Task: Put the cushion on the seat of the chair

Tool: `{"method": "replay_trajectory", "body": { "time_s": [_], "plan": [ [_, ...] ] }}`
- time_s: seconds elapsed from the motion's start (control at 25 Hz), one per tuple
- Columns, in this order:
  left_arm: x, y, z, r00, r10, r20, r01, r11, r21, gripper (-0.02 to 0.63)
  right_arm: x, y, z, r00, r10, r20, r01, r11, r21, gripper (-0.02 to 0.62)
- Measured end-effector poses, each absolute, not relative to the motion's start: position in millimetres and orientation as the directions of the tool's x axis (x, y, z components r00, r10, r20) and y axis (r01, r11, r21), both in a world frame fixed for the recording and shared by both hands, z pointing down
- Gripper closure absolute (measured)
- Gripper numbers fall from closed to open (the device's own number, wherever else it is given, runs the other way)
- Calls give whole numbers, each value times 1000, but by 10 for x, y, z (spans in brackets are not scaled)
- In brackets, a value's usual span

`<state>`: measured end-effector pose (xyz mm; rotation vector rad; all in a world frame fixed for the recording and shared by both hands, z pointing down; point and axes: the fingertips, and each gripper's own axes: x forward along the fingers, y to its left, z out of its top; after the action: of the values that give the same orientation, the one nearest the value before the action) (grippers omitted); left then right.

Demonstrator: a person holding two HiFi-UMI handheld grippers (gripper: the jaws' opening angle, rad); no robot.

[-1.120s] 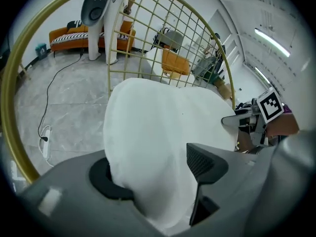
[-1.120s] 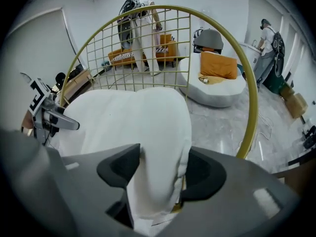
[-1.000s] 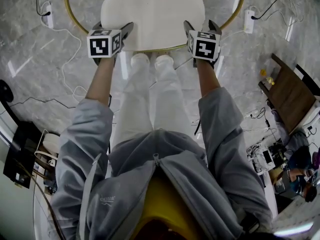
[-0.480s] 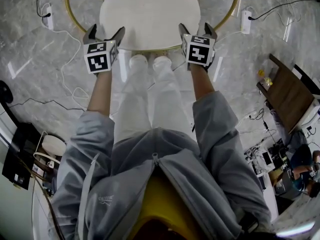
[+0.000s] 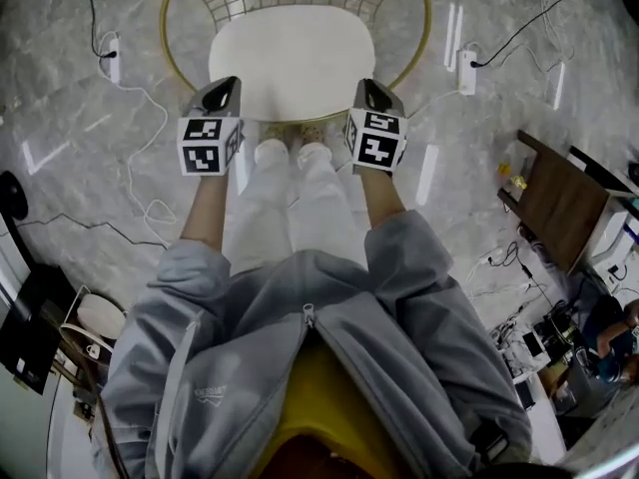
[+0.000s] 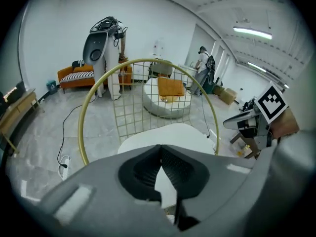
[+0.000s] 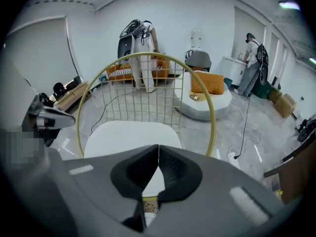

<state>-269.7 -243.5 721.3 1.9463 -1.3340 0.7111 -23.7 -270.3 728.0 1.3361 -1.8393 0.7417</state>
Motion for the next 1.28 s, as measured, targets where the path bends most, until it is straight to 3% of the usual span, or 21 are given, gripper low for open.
{"method": "replay_trajectory", "body": {
  "time_s": [0.24,0.56,0.96,1.28],
  "plan": [
    [-2495,-2222,6444,379,-626,682,-925,-291,246,597,-255,-2449,6555,-231,-558,797,-952,301,-65,595],
    [-2061,-2141,5378,404,-705,583,-912,-359,198,598,125,-2359,5406,-244,-685,686,-953,302,-37,596],
    [-2290,-2189,3701,358,-897,258,-934,-346,92,598,-281,-2381,3701,-339,-866,368,-926,375,30,596],
    [-2313,-2110,2529,318,-947,41,-948,-317,33,598,-520,-2335,2514,-418,-901,113,-895,430,117,596]
  ]
}}
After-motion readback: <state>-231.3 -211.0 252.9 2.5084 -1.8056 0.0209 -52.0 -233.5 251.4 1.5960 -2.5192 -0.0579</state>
